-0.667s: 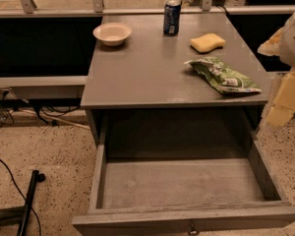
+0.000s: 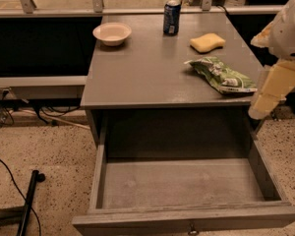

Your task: Place green jalapeno chip bag into top drawer

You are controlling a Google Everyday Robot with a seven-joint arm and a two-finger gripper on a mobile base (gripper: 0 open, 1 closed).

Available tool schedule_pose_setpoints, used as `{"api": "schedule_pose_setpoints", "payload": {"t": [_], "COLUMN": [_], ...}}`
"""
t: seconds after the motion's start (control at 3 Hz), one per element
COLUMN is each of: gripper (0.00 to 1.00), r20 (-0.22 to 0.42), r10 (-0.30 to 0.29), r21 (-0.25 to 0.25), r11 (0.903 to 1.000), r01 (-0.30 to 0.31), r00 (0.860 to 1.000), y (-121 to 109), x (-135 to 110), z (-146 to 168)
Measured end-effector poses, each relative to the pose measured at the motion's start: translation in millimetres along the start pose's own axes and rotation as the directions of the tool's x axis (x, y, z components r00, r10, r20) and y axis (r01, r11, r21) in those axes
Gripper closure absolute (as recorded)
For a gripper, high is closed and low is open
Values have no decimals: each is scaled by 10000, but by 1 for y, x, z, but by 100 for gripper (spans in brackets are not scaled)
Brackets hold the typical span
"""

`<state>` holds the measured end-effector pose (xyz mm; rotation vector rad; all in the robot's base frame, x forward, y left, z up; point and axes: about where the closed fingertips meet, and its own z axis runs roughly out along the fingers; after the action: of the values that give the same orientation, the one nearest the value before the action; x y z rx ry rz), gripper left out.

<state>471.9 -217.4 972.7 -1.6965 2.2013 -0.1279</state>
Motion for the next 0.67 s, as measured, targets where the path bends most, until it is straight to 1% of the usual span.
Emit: {"api": "schedule_pose_setpoints", "payload": {"t": [0.33, 0.67], "gripper": [0, 0], "r20": [382, 745], "r10": [440, 880], "r21": [445, 493], "r11": [9980, 9946], "r01": [-457, -918], "r00": [9983, 9933], "y": [-56, -95], "x": [-3, -6], "z": [36, 85]}}
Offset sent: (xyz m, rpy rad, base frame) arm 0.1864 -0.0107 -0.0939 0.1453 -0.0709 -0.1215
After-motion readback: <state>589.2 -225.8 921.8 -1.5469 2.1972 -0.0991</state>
